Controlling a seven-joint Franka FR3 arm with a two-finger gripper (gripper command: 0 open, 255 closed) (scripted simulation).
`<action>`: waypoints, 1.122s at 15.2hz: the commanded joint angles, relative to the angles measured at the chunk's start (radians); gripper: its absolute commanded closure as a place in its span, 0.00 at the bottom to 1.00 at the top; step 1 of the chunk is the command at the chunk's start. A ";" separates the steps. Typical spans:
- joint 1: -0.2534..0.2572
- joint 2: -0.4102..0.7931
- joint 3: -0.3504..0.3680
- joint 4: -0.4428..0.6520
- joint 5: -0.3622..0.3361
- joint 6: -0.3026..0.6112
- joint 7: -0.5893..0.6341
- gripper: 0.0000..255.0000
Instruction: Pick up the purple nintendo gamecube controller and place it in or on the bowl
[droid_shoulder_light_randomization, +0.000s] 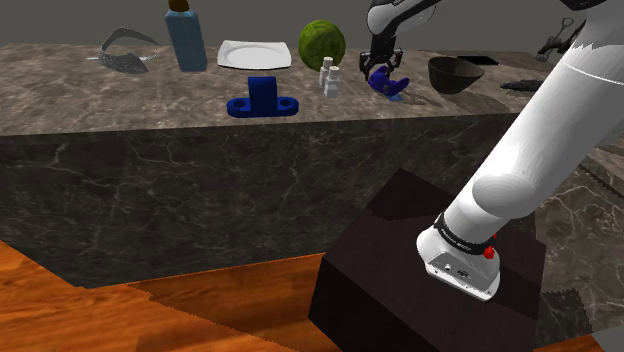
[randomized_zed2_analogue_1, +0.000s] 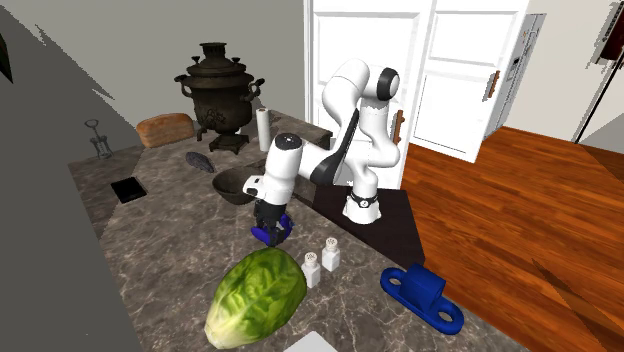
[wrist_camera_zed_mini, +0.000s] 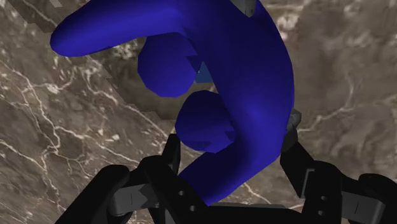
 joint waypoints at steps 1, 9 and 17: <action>0.000 0.000 0.000 0.000 0.000 0.000 0.000 1.00; 0.005 -0.040 0.005 0.054 -0.003 -0.091 -0.011 1.00; 0.009 -0.072 0.010 0.128 -0.002 -0.195 -0.027 1.00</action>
